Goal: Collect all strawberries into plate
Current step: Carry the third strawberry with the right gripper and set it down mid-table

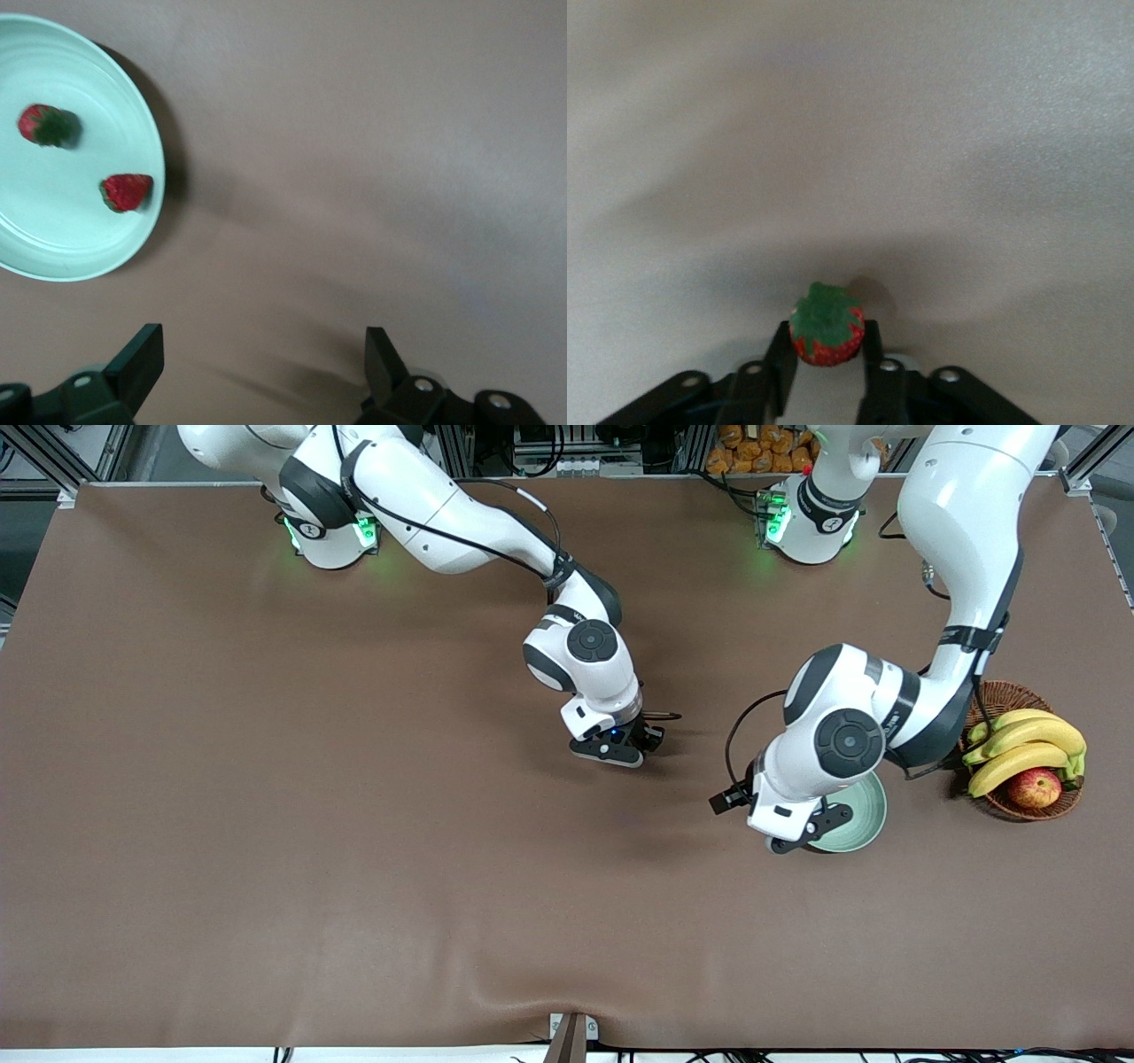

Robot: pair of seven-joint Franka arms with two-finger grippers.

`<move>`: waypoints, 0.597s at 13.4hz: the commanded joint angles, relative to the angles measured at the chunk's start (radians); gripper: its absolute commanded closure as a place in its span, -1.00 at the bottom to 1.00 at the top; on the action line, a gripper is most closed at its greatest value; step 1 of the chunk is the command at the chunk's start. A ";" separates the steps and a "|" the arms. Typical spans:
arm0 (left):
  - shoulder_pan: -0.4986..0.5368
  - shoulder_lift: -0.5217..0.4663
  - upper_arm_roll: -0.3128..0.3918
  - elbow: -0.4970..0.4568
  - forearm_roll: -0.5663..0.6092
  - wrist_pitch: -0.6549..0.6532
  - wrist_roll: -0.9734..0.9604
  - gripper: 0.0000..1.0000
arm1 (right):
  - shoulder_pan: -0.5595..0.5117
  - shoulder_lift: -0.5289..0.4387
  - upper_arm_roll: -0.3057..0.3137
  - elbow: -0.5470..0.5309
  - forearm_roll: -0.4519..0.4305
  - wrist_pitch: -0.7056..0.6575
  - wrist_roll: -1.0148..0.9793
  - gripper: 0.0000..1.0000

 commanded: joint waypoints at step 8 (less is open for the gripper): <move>-0.127 0.046 -0.003 0.000 0.014 0.023 -0.164 -1.00 | -0.230 -0.172 0.010 0.019 0.003 -0.253 -0.305 -1.00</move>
